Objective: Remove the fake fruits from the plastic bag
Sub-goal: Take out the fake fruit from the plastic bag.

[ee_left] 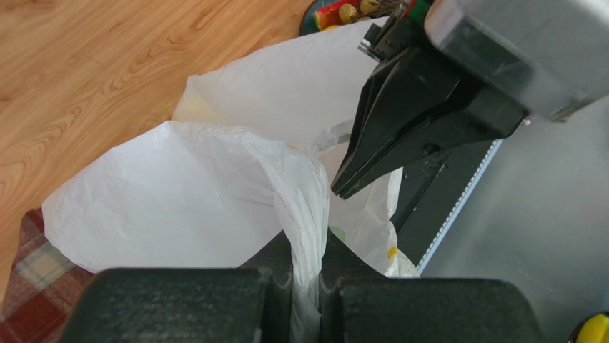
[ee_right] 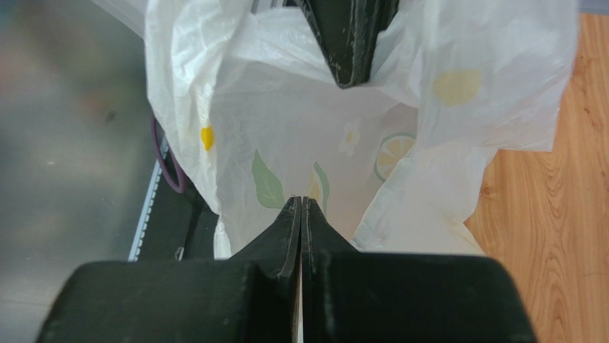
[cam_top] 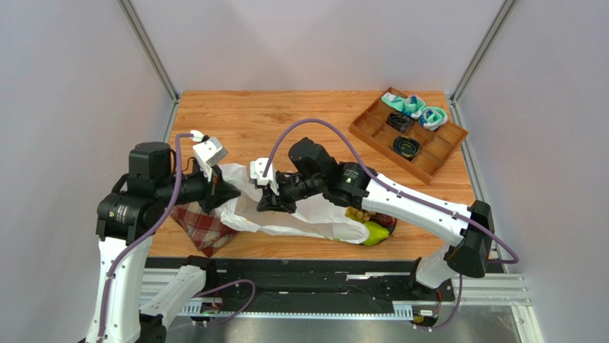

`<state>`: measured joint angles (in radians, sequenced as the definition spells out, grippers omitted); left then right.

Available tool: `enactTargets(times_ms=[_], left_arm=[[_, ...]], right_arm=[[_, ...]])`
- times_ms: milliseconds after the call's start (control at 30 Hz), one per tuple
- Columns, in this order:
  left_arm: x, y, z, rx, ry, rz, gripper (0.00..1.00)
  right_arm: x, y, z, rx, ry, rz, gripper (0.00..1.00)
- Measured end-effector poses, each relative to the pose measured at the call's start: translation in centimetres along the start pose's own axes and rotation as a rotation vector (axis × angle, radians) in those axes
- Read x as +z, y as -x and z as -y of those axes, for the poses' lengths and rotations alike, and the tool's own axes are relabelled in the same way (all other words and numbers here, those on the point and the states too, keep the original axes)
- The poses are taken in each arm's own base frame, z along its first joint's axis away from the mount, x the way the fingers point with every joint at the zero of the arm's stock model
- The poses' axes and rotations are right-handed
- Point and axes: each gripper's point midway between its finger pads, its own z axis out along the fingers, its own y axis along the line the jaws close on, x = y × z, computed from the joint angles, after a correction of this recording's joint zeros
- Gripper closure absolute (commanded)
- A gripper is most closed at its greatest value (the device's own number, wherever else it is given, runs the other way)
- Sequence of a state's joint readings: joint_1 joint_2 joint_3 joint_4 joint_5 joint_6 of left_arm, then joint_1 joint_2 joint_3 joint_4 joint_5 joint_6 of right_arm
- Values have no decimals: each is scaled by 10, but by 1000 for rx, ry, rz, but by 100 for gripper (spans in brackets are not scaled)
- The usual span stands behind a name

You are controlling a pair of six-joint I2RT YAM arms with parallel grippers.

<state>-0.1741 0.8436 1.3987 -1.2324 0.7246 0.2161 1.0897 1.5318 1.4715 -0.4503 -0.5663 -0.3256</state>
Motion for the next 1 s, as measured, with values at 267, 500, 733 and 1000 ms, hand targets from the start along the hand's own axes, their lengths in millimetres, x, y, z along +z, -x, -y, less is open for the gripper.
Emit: enactTargets(times_ms=[267, 500, 733, 1000], left_arm=[[6, 13, 3, -33, -51, 16, 100], [-15, 53, 25, 38, -108, 113, 100], [-38, 56, 57, 121, -183, 155, 100], [-50, 34, 55, 308, -90, 158, 100]], right_arm=[[8, -19, -1, -112, -93, -59, 100], [23, -70, 24, -169, -206, -166, 100], [45, -125, 60, -216, -325, -299, 96], [69, -138, 60, -330, -298, -335, 0]])
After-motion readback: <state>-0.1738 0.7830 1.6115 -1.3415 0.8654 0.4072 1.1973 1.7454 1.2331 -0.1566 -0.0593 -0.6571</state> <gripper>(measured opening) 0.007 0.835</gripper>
